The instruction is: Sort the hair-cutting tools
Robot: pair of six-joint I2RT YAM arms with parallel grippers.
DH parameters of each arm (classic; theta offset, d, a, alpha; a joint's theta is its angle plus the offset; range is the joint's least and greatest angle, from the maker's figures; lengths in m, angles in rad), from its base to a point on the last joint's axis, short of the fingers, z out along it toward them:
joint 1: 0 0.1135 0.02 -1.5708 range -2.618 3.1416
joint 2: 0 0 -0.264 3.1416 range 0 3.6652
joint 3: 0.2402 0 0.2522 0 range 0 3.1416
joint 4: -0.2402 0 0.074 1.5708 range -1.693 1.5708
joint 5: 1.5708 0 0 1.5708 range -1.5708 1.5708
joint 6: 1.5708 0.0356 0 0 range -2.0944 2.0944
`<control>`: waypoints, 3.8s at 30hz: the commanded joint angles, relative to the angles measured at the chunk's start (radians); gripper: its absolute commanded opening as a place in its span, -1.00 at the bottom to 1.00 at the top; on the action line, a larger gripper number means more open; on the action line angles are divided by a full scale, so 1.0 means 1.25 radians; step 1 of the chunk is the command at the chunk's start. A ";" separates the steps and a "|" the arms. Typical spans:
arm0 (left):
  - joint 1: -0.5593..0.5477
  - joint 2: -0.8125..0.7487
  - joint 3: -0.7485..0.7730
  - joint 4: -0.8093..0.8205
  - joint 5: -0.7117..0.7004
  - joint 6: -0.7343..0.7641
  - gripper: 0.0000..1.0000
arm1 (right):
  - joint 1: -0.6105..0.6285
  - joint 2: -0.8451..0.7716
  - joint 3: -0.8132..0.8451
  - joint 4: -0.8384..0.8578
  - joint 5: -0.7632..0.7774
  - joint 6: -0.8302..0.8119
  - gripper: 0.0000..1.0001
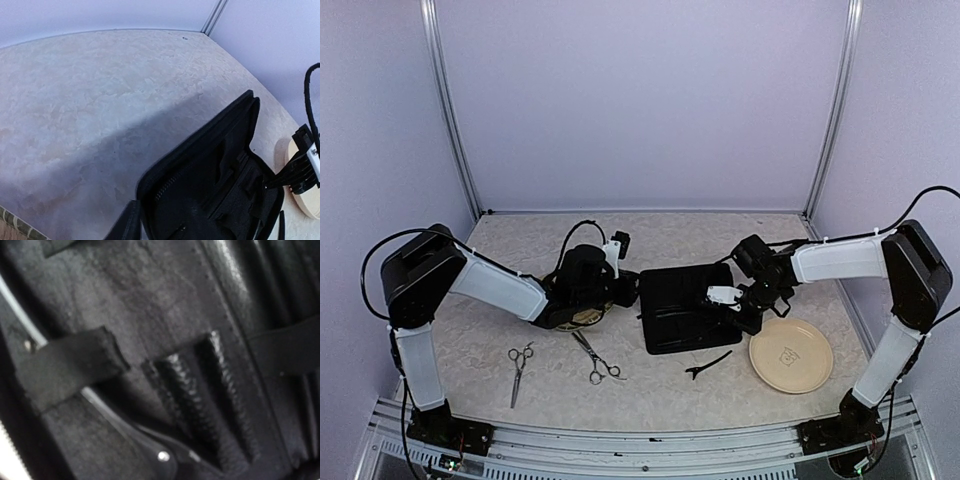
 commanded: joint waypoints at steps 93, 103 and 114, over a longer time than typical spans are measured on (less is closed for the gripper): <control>-0.086 -0.028 -0.036 -0.273 0.278 0.083 -0.96 | 0.043 -0.012 0.083 -0.194 -0.225 -0.022 -0.33; -0.092 -0.091 -0.022 -0.285 0.233 0.145 -0.72 | -0.127 -0.055 0.129 -0.066 -0.147 0.009 -0.21; -0.124 0.003 0.161 -0.321 0.332 0.250 -0.18 | -0.178 0.043 0.136 0.012 -0.122 0.019 0.06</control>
